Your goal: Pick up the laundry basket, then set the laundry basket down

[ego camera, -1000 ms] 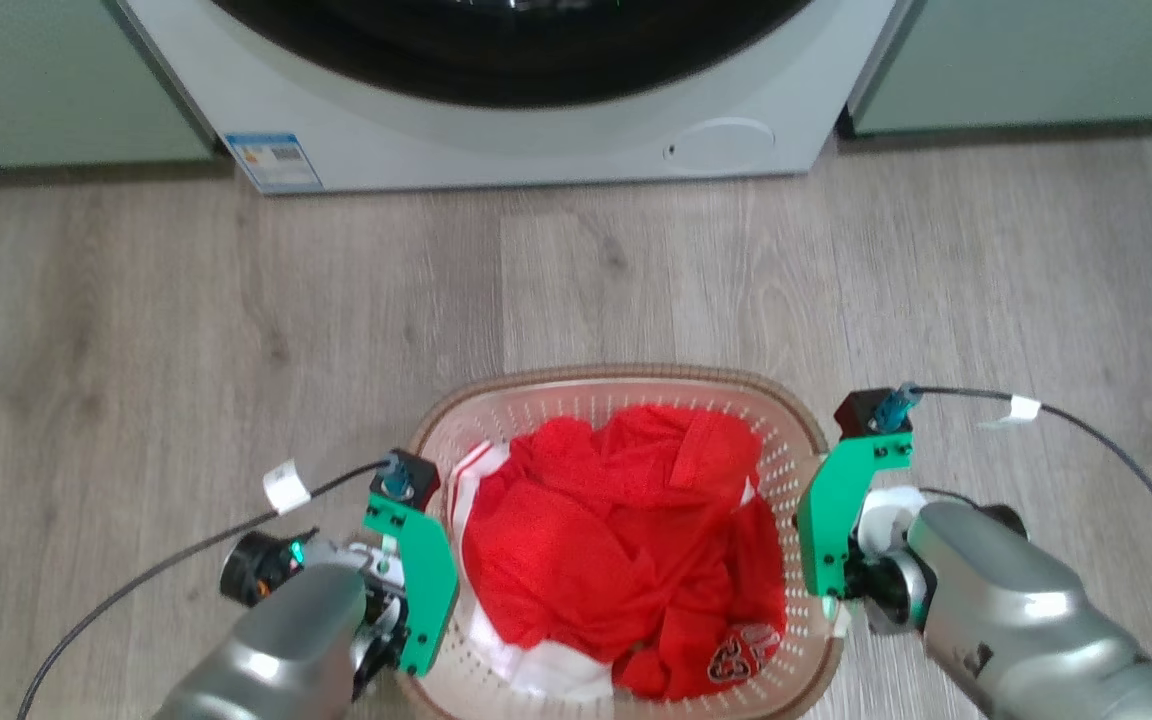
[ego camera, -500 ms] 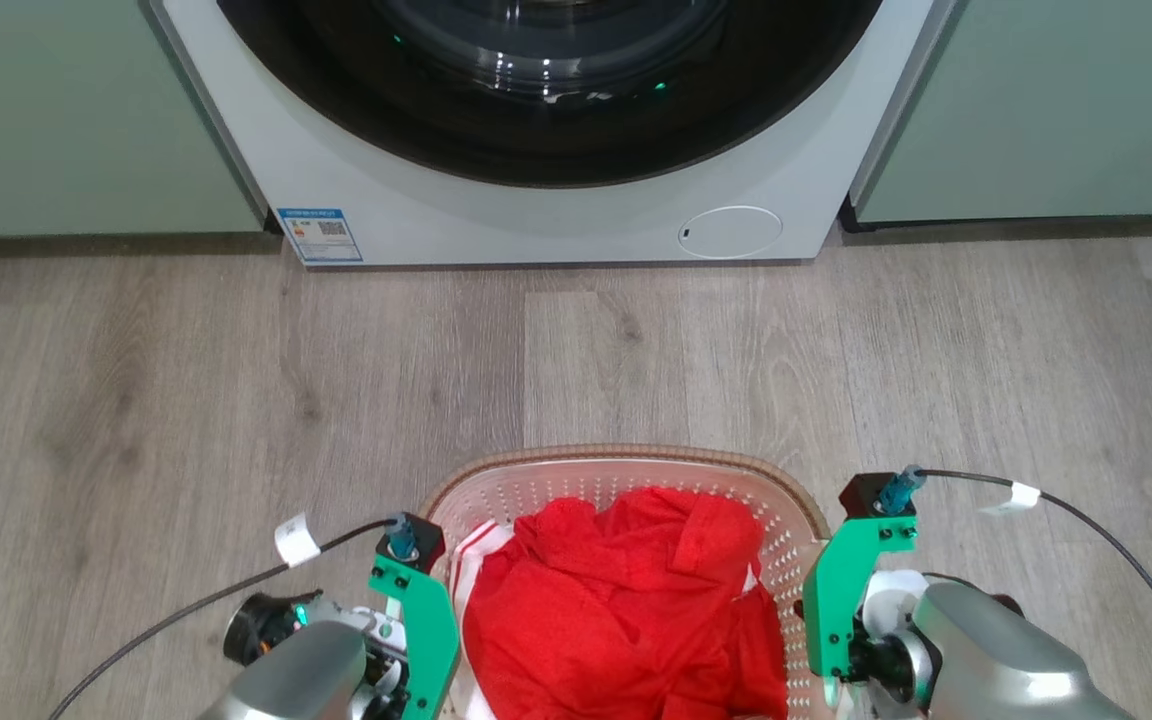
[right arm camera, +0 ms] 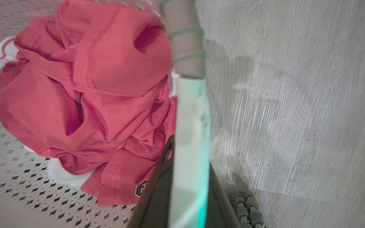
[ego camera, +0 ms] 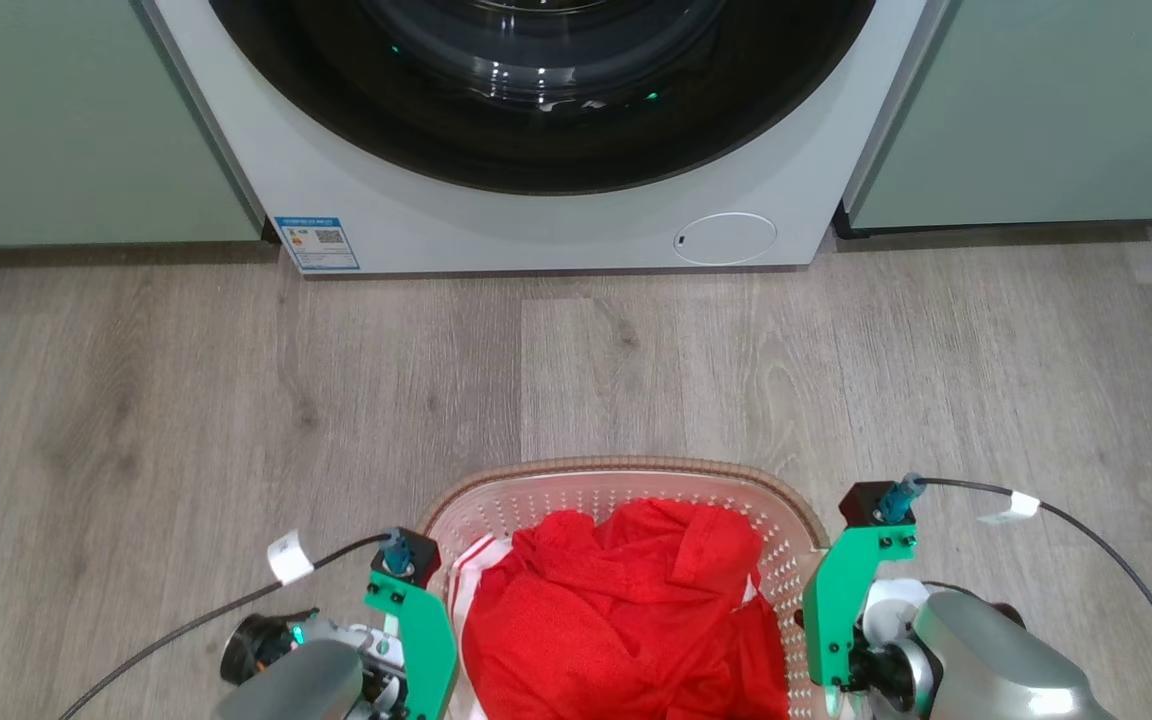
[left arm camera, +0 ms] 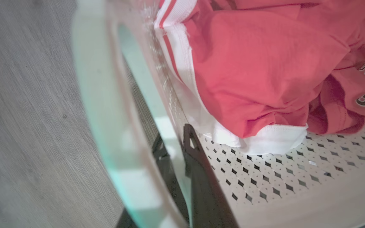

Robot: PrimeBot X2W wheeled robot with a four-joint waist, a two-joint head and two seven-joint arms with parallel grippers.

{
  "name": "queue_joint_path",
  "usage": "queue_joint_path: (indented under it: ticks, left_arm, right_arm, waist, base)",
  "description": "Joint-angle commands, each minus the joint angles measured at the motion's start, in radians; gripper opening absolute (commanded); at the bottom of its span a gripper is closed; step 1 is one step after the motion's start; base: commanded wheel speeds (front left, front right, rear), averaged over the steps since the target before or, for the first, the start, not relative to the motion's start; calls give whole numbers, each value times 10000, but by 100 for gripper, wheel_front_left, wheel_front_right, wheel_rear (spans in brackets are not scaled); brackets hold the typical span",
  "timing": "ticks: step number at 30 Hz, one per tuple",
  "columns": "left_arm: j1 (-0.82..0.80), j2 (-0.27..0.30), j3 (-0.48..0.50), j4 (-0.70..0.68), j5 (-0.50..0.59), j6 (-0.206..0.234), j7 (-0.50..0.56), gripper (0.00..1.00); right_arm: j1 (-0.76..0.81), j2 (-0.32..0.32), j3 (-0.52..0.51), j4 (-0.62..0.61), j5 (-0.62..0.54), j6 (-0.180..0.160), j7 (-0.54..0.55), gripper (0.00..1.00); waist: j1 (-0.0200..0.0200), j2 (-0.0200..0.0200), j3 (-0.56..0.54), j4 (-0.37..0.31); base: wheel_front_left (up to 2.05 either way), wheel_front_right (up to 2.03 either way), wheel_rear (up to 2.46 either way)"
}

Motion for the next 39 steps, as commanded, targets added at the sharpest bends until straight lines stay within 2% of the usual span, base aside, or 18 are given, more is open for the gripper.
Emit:
queue_joint_path:
  ticks: [1, 23, 39]
  left_arm:
    - [-43, -66, 31, -512, 2, -121, 75, 0]
    - [89, 441, -32, -1600, -141, 273, 474, 0]
    - [111, 597, -87, -1927, -206, 418, 525, 0]
  right_arm:
    - [-317, 469, 4, -733, -141, 163, -90, 0]
    - [307, 638, -1242, -1698, -1260, 163, 644, 0]
    - [763, 738, -1983, -2457, -1896, 163, 1154, 0]
  waist:
    - [1, -1, 11, 4]
    - [1, -1, 19, -24]
    - [1, -1, 62, -28]
  base:
    - [0, 0, 0]
    - [0, 0, 0]
    - [0, 0, 0]
